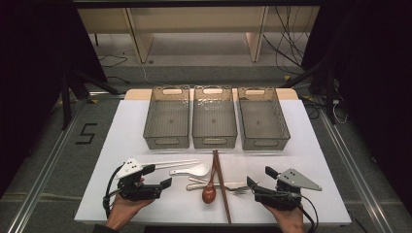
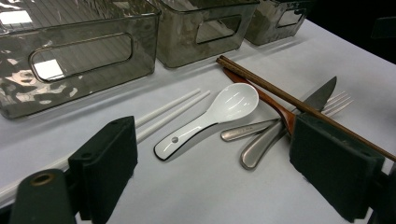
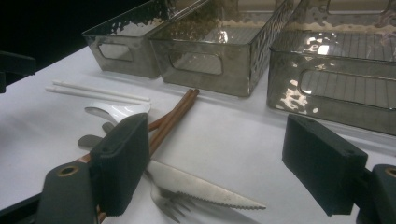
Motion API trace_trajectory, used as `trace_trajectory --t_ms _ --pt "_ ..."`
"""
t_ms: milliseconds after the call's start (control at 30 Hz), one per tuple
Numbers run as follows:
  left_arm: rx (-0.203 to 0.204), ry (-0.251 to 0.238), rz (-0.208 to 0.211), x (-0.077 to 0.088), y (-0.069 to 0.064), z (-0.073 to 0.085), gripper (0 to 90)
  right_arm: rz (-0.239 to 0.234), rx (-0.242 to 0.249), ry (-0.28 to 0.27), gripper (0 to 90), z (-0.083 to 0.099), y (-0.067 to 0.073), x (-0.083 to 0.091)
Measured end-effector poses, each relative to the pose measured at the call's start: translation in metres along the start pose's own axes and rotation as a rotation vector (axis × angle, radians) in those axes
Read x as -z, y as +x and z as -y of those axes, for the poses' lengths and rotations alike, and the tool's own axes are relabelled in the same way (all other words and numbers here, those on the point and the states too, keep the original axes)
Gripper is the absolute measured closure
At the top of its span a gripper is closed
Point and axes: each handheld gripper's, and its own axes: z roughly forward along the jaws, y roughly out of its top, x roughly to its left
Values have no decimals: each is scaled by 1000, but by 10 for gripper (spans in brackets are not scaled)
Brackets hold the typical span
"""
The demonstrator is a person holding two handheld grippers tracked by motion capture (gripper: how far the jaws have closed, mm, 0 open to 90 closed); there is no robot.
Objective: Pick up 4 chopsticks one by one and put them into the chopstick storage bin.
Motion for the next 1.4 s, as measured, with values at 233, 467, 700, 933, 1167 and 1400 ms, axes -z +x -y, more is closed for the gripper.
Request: trace_trajectory --t_ms 233,467,700,933,1167,1400 --pt "-17 55 -5 -1 4 -4 153 0 3 7 239 0 0 0" --pt "-58 120 -40 -1 7 -14 156 -2 12 16 239 -1 0 1" --pt "-114 218 -66 -4 13 -31 163 -5 25 15 239 -2 1 1" --pt "-216 378 -73 -7 18 -53 233 -6 23 20 240 -4 -1 3" --pt "-286 515 -59 -18 30 -62 303 -13 30 37 241 -3 0 2" --pt "-326 624 -48 -33 40 -63 386 -18 35 51 242 -2 0 -1"
